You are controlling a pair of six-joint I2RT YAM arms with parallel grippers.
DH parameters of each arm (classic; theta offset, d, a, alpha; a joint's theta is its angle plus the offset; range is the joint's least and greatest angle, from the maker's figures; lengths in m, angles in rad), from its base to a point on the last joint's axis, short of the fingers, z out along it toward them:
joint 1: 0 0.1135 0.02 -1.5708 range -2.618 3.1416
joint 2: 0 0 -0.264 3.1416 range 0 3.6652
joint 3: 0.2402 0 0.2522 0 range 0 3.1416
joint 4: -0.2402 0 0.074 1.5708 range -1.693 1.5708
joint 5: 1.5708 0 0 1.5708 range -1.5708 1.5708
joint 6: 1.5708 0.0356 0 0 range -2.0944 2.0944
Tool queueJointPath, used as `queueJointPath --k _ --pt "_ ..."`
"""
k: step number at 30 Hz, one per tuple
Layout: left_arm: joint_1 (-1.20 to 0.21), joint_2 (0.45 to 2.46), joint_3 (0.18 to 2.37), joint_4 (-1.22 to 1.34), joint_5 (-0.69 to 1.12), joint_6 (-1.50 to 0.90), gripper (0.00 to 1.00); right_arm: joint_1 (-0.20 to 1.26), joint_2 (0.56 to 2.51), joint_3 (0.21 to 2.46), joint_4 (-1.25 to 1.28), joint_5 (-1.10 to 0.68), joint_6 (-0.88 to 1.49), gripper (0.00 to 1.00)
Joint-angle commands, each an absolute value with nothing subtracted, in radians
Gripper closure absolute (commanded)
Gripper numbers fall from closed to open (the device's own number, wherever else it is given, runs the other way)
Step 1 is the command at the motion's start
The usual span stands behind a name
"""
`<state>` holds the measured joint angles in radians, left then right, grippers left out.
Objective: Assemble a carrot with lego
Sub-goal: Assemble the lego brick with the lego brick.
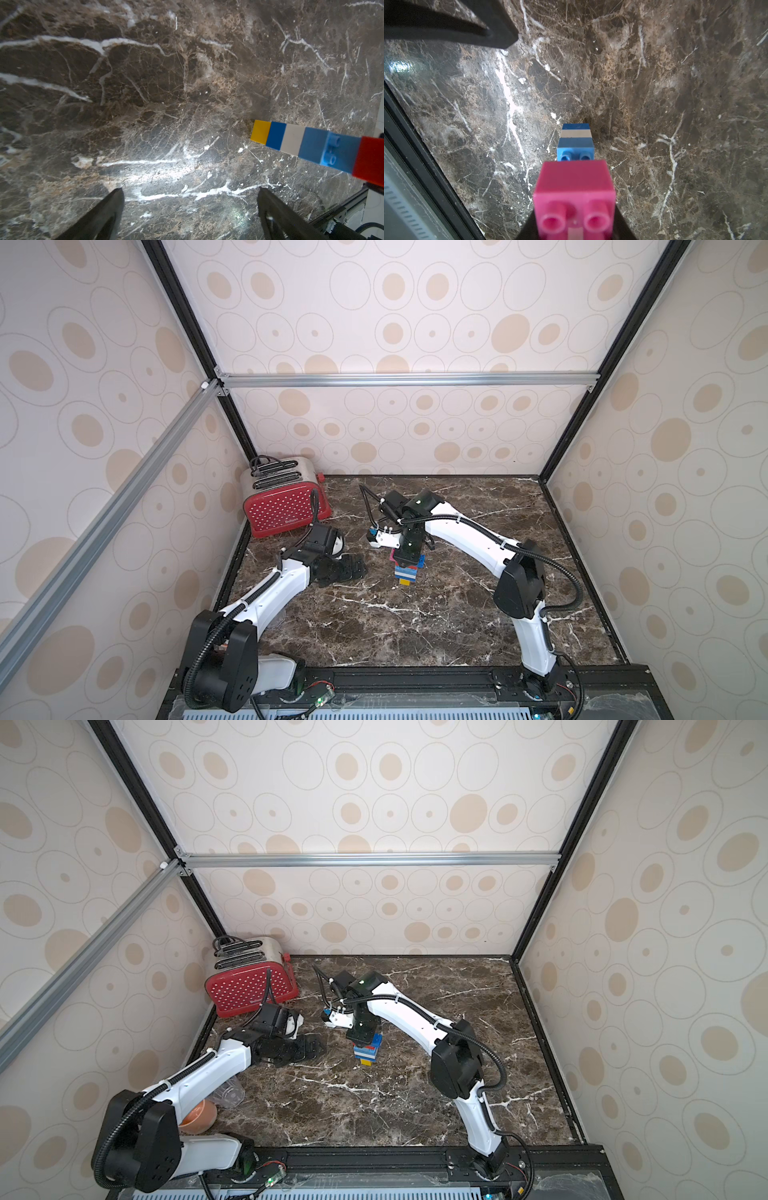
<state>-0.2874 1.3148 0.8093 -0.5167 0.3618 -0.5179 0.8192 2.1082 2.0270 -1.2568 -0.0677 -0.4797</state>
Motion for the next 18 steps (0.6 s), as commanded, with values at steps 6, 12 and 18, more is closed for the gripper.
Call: queueJointPath --k 6,12,18 --pt "-0.279 1.313 0.812 -0.522 0.365 -0.5 0.01 0.831 2.148 2.035 -1.346 -0.087 -0.491 0.71" --pt "-0.28 1.313 0.816 -0.526 0.363 -0.499 0.01 0.831 2.148 2.063 -1.345 -0.084 -0.501 0.65" --pt "-0.28 1.312 0.818 -0.526 0.359 -0.497 0.01 0.831 2.143 2.08 -1.34 -0.084 -0.506 0.59"
